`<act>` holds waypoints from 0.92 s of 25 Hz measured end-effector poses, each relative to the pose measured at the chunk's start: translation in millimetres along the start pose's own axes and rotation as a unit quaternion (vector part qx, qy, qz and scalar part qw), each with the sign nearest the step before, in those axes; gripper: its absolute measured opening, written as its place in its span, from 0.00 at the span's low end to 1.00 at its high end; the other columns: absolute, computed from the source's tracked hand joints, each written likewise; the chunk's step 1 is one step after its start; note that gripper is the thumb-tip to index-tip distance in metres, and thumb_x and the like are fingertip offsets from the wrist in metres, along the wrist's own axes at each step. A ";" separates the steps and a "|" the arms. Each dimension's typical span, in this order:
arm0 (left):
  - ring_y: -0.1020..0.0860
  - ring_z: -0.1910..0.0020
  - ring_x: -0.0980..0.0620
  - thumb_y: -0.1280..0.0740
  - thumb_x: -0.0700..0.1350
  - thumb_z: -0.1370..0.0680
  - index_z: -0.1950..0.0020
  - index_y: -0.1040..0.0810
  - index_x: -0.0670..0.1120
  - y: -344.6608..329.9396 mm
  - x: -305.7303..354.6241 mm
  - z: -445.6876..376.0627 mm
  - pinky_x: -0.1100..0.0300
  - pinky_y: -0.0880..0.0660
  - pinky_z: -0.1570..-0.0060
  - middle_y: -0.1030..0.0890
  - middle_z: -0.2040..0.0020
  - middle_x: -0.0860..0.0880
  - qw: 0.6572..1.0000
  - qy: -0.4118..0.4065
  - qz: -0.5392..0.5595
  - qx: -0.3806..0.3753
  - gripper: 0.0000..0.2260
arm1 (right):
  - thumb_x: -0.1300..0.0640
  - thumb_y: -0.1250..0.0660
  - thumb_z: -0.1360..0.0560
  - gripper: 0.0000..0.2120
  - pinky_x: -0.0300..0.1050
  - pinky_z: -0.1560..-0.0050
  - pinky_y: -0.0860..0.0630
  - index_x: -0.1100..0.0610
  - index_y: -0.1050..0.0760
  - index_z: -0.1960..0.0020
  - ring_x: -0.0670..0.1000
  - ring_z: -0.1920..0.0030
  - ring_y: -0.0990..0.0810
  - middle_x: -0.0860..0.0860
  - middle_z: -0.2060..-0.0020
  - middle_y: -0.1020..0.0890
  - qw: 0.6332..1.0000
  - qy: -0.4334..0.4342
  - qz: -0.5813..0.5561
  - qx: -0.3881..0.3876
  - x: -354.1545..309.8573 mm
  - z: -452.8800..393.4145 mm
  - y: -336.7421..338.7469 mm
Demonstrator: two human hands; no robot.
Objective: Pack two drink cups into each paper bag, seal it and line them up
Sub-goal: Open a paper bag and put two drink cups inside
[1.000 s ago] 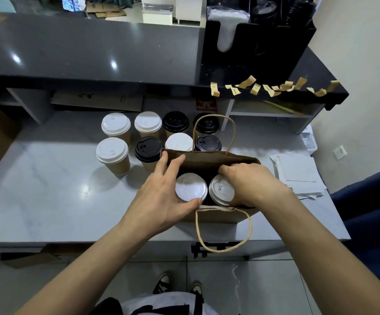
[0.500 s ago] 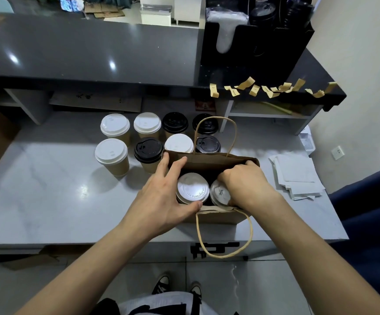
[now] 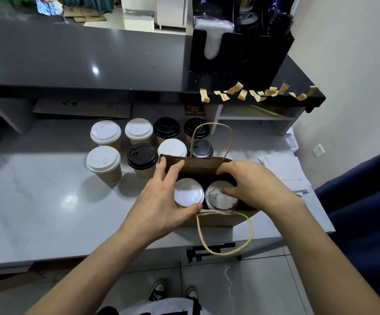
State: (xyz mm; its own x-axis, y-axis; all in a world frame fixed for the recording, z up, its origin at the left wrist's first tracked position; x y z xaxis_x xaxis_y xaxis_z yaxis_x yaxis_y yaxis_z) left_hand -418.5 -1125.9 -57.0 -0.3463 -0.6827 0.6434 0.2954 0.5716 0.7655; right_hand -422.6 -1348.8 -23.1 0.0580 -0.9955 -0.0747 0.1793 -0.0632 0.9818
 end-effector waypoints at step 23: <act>0.40 0.21 0.51 0.32 0.73 0.33 0.24 0.50 0.69 -38.0 39.6 -34.8 0.54 0.35 0.30 0.55 0.18 0.58 0.994 -0.098 0.017 -0.049 0.43 | 0.53 0.37 0.20 0.15 0.50 0.42 0.24 0.48 0.23 0.34 0.50 0.44 0.20 0.44 0.38 0.19 0.942 -0.236 -0.156 0.180 98.6 64.3 -21.2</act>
State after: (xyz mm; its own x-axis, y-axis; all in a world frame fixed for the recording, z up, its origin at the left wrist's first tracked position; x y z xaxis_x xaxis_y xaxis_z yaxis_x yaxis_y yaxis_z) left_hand -412.4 -1190.5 -60.7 -0.4980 -0.5561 0.6654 0.3928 0.5394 0.7448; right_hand -483.8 -1450.1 -40.1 -0.4012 -0.8392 -0.3672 -0.2340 -0.2936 0.9268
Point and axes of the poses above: each hand's wrist, its own z-axis away from the middle knuckle, its own y-axis out of the back of the hand, x = y × z, the point moved 3 cm from there along -z, towards the middle knuckle
